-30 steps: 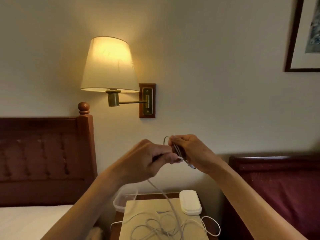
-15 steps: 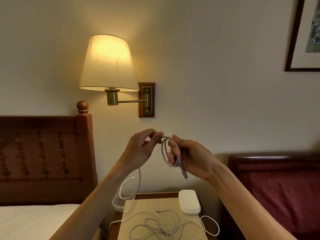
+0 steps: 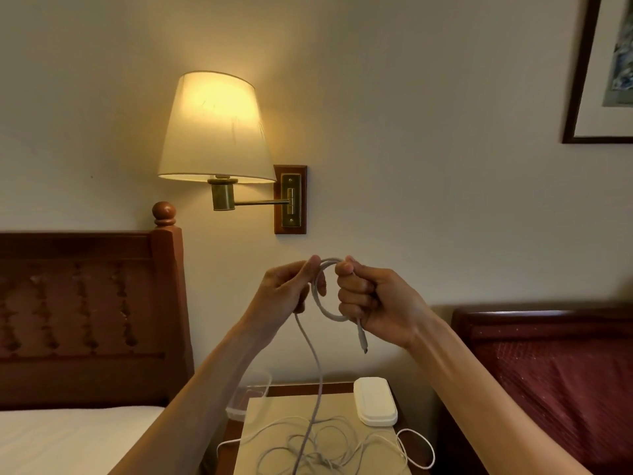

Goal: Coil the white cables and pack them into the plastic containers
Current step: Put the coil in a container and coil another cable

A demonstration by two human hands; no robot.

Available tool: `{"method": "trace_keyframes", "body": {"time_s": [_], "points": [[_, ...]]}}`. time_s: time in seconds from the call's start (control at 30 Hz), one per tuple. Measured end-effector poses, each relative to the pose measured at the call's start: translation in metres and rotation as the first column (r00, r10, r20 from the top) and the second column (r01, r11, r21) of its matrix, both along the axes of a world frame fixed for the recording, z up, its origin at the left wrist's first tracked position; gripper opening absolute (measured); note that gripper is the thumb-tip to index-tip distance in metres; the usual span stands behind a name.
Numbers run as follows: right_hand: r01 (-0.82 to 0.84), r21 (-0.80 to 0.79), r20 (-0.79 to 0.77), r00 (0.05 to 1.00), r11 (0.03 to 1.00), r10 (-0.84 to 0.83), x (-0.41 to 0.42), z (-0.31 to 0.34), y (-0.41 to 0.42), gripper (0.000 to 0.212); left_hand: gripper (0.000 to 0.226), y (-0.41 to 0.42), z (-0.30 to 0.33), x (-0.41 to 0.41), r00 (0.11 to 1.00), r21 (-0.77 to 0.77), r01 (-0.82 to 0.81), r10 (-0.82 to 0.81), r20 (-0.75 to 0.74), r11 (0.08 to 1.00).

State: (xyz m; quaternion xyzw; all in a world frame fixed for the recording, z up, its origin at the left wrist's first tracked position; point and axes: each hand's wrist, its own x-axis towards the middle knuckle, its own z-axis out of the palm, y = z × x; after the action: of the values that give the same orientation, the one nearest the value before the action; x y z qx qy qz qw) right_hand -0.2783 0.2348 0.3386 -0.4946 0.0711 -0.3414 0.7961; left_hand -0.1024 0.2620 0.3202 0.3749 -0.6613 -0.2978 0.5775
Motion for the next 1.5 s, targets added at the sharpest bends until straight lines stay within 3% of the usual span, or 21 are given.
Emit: {"method": "trace_keyframes", "body": {"time_s": [0.23, 0.4, 0.47, 0.53, 0.57, 0.63, 0.7, 0.8, 0.9, 0.97, 1.1, 1.2, 1.27, 1.4, 1.5], "points": [[0.074, 0.072, 0.035, 0.996, 0.995, -0.077, -0.02, 0.016, -0.009, 0.031, 0.036, -0.019, -0.039, 0.047, 0.947, -0.087, -0.091, 0.113, 0.3, 0.992], [0.139, 0.038, 0.058, 0.988, 0.99, -0.141, -0.033, 0.025, -0.016, 0.027, 0.03, -0.031, -0.081, 0.082, 0.861, -0.157, -0.345, 0.379, 0.338, 0.925], [0.199, -0.025, 0.006, 0.98, 0.98, -0.199, -0.027, 0.022, -0.018, 0.029, 0.03, -0.02, -0.079, 0.069, 0.748, -0.087, -0.345, 0.33, 0.576, 0.934], [0.281, -0.137, -0.087, 0.952, 0.95, -0.295, -0.017, 0.015, -0.019, 0.031, 0.032, 0.001, -0.064, 0.042, 0.512, 0.026, -0.204, 0.084, 0.855, 0.979], [0.313, -0.224, -0.14, 0.927, 0.923, -0.349, -0.012, 0.01, -0.018, 0.032, 0.036, 0.012, -0.054, 0.027, 0.474, 0.08, -0.085, -0.03, 0.88, 0.993], [0.33, -0.406, -0.225, 0.868, 0.852, -0.443, -0.003, -0.002, -0.015, 0.033, 0.039, 0.03, -0.031, 0.006, 0.561, 0.078, 0.129, -0.138, 0.816, 0.989], [0.284, -0.546, -0.281, 0.824, 0.788, -0.491, 0.001, -0.013, -0.01, 0.035, 0.031, 0.035, -0.012, 0.0, 0.695, -0.136, 0.201, -0.043, 0.718, 0.97], [0.194, -0.687, -0.322, 0.783, 0.7, -0.533, 0.003, -0.022, -0.006, 0.038, 0.027, 0.021, 0.002, 0.011, 0.813, -0.459, 0.056, 0.226, 0.537, 0.887], [0.175, -0.671, -0.336, 0.794, 0.72, -0.506, 0.004, -0.019, -0.003, 0.037, 0.036, 0.0, -0.003, 0.019, 0.792, -0.534, -0.133, 0.414, 0.45, 0.835], [0.181, -0.601, -0.352, 0.815, 0.778, -0.461, 0.005, -0.014, -0.003, 0.039, 0.023, -0.003, -0.008, 0.018, 0.819, -0.462, -0.186, 0.396, 0.414, 0.867], [0.161, -0.523, -0.398, 0.822, 0.837, -0.407, 0.004, -0.01, -0.007, 0.039, 0.03, -0.001, -0.01, 0.012, 0.916, -0.063, -0.088, 0.106, 0.386, 0.994], [0.139, -0.45, -0.392, 0.857, 0.882, -0.335, 0.0, -0.009, -0.01, 0.04, 0.04, 0.003, -0.009, 0.01, 0.968, 0.176, 0.083, -0.122, 0.221, 0.981], [0.144, -0.422, -0.372, 0.873, 0.895, -0.316, -0.001, -0.007, -0.011, 0.041, 0.044, 0.006, -0.007, 0.008, 0.976, 0.257, 0.161, -0.193, 0.104, 0.953], [0.194, -0.474, -0.353, 0.852, 0.859, -0.387, 0.008, -0.011, -0.014, 0.042, 0.044, 0.004, -0.006, -0.008, 0.991, 0.191, -0.043, 0.018, 0.132, 0.981], [0.282, -0.703, -0.297, 0.719, 0.654, -0.629, 0.011, -0.018, -0.018, 0.037, 0.047, 0.0, -0.01, -0.014, 0.974, 0.077, -0.196, 0.185, 0.135, 0.978]]}}
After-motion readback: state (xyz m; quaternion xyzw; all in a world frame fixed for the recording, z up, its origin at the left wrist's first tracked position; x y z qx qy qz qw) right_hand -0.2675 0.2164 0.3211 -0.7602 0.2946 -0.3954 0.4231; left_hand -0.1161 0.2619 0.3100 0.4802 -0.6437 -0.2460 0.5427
